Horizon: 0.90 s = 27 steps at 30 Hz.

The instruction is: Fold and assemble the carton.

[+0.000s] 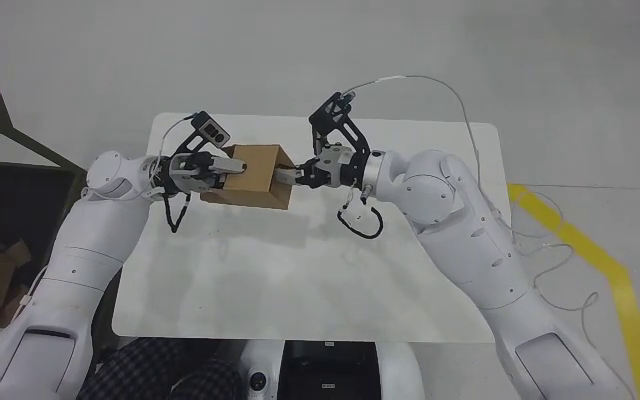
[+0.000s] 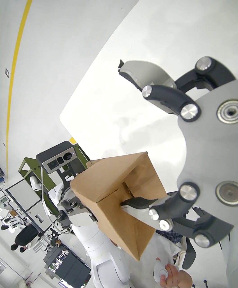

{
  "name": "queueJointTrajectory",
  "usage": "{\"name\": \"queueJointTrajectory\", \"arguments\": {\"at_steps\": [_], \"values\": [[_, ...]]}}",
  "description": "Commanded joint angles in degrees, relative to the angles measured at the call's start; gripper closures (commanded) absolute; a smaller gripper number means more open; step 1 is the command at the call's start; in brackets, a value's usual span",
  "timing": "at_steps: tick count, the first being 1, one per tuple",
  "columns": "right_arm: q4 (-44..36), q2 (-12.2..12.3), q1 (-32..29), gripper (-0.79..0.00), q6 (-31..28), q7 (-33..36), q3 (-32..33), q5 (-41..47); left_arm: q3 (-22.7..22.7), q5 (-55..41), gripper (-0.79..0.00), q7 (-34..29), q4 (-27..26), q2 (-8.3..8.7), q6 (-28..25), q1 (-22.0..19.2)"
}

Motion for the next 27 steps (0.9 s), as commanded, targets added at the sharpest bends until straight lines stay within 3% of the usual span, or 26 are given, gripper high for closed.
{"name": "queueJointTrajectory", "arguments": {"at_steps": [1,15,27], "values": [[0.1,0.0,-0.2,-0.785,-0.1,-0.1,0.2,0.2,0.1,0.1,0.000,0.0,0.1,0.01,-0.1,0.0],[-4.9,2.8,-7.1,-0.785,0.7,2.5,9.3,-2.9,-1.0,6.0,0.000,0.0,2.4,0.58,-1.6,-0.5],[-10.4,4.0,-9.8,-0.785,-8.1,-4.4,12.0,-11.4,2.2,27.0,0.000,0.2,1.3,1.31,0.3,-4.5]]}}
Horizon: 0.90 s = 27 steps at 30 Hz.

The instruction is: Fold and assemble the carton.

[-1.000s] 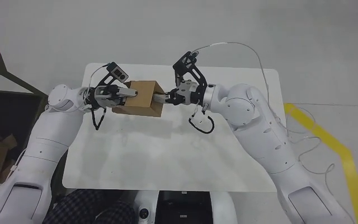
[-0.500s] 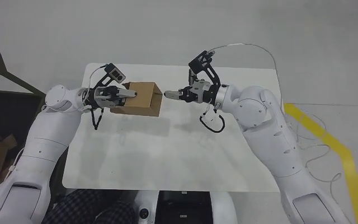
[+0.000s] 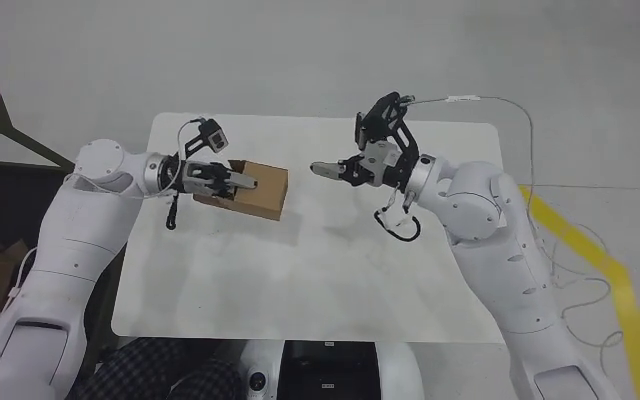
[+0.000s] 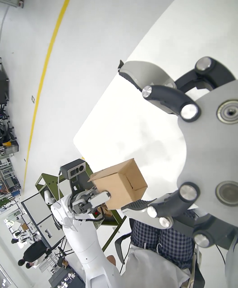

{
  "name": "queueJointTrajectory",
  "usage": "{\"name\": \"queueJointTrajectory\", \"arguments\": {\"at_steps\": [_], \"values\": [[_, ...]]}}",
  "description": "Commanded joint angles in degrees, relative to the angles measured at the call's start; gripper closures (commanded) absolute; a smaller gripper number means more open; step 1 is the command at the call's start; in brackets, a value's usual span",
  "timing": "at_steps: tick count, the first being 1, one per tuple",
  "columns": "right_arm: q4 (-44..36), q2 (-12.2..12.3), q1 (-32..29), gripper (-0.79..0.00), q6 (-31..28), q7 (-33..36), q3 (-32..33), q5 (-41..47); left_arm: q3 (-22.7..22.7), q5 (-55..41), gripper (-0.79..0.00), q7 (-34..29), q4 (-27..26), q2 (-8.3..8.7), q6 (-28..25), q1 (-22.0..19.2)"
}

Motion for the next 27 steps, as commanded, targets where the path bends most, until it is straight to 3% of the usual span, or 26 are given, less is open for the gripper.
{"name": "queueJointTrajectory", "arguments": {"at_steps": [1,5,8,15,27], "values": [[-0.6,0.2,-0.4,-0.785,-1.5,-1.4,0.3,-2.0,1.3,6.4,0.000,0.5,-0.6,0.04,0.2,-0.9],[-1.5,0.5,-1.4,-0.785,-2.5,-2.8,1.0,-3.9,4.7,17.0,0.000,1.0,-1.8,-0.12,2.1,-2.6],[-2.3,0.8,-2.3,-0.785,-2.8,-3.4,1.6,-4.5,6.1,18.3,0.000,0.5,-2.3,-0.50,2.6,-3.9],[-4.2,1.6,-5.7,-0.785,-2.8,-4.1,4.2,-5.5,10.8,29.7,0.000,5.4,-3.7,-1.48,-0.4,-5.9],[-8.1,2.9,-11.6,-0.785,-3.7,-6.5,8.6,-7.6,21.4,45.3,0.000,12.3,-7.4,-4.78,-1.9,-9.5]]}}
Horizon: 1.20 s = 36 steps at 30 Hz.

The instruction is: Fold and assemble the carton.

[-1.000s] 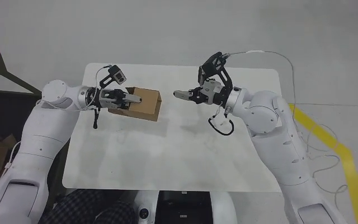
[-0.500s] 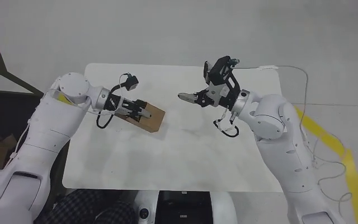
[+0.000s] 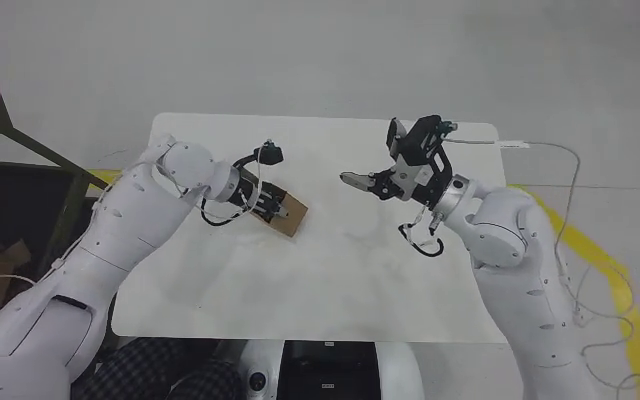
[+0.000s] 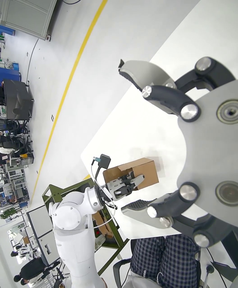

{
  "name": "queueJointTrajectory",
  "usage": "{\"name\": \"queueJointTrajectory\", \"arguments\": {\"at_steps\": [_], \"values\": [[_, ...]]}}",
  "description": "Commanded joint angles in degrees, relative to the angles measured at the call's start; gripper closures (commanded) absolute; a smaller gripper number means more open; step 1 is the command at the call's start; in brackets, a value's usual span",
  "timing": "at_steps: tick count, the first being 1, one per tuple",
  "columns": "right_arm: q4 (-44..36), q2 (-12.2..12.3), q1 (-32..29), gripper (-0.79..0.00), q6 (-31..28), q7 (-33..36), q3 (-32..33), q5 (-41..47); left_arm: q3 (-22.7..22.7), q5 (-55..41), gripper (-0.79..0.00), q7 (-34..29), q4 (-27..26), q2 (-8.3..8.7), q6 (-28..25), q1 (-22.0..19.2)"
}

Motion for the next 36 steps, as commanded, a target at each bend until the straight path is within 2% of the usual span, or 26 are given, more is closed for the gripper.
{"name": "queueJointTrajectory", "arguments": {"at_steps": [1,13,14,15,16,23,36], "values": [[-0.7,0.2,-1.1,-0.785,-0.1,-0.5,0.7,0.0,2.1,2.6,0.000,0.1,-0.2,-0.70,0.2,-0.8],[-3.0,1.1,-5.7,-0.785,-1.0,-2.4,2.9,0.7,10.0,8.0,0.000,0.2,-0.4,-4.51,-1.1,-4.2],[-3.0,1.2,-5.9,-0.785,-1.0,-2.4,3.0,0.7,10.4,8.0,-0.308,0.4,-0.4,-4.75,-1.2,-4.3],[-3.1,1.2,-6.1,-0.785,-1.1,-2.6,3.1,0.9,10.5,7.7,-0.751,0.8,-0.5,-4.96,-1.4,-4.3],[-3.2,1.3,-6.3,-0.785,-1.1,-2.6,3.2,0.9,10.6,7.3,-0.785,1.2,-0.6,-5.14,-1.7,-4.3],[-3.5,1.6,-7.0,-0.785,-1.6,-3.3,3.5,1.6,7.8,4.6,-0.785,3.4,-3.5,-4.84,-4.4,-3.8],[-3.5,2.2,-7.4,-0.785,-1.5,-5.0,4.7,2.8,-2.6,0.6,-0.785,6.5,-13.6,-1.39,-11.4,2.1]]}}
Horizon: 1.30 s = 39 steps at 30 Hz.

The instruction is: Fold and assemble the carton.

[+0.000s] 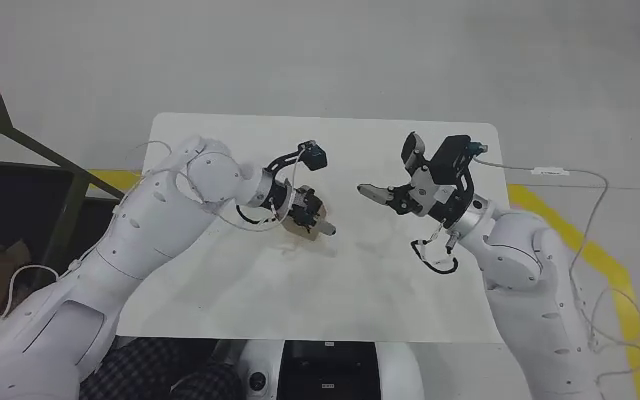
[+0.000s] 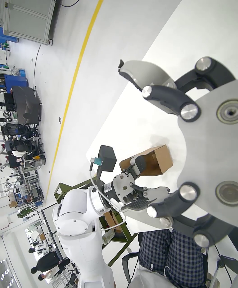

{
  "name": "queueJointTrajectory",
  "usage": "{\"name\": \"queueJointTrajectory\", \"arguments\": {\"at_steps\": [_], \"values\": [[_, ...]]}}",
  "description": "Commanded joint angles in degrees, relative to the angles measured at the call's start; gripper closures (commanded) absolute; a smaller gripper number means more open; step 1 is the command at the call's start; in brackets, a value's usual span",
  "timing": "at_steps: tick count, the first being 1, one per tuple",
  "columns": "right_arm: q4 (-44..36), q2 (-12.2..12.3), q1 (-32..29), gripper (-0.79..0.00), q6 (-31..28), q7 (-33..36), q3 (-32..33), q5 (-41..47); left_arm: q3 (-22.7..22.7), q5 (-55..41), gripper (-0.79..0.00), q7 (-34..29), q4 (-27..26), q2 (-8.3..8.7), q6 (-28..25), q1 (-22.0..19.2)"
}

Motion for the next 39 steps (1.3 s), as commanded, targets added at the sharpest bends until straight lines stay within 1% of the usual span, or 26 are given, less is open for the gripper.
{"name": "queueJointTrajectory", "arguments": {"at_steps": [1,4,8,13,21,26,31,34,39], "values": [[0.2,0.1,-0.1,-0.785,-0.1,-0.3,0.5,0.3,-2.2,-0.7,-0.785,1.4,-1.3,0.59,-1.8,1.2],[0.5,0.3,-0.2,-0.785,0.0,-0.8,1.2,0.8,-5.5,-1.2,-0.785,3.6,-2.5,1.46,-4.8,2.9],[1.0,0.4,-0.3,-0.785,0.1,-1.3,1.4,1.3,-10.7,-2.7,-0.785,6.5,-3.0,2.68,-9.7,5.5],[2.1,0.4,0.7,-0.785,0.4,-1.7,0.4,1.4,-18.0,-4.8,-0.785,12.6,-3.6,3.96,-17.0,8.4],[3.6,0.4,2.7,-0.785,1.4,-1.7,-1.4,1.9,-26.7,-4.3,-0.785,20.5,-1.4,5.29,-25.3,12.3],[4.7,0.3,4.0,-0.785,1.3,-1.1,-2.7,3.3,-31.4,-6.1,-0.785,21.8,1.0,6.20,-31.6,14.0],[6.9,0.1,6.9,-0.785,0.5,-1.0,-5.6,2.7,-35.8,-7.0,-0.785,20.6,4.7,7.30,-34.5,15.5],[9.7,-0.3,9.7,-0.785,-0.6,-1.7,-8.7,-0.7,-37.7,-7.2,-0.785,20.5,5.3,8.05,-35.9,17.0],[15.3,-1.4,15.3,-0.785,-1.4,-6.5,-14.5,-8.2,-40.9,-5.5,-0.785,23.7,4.5,9.82,-39.1,20.7]]}}
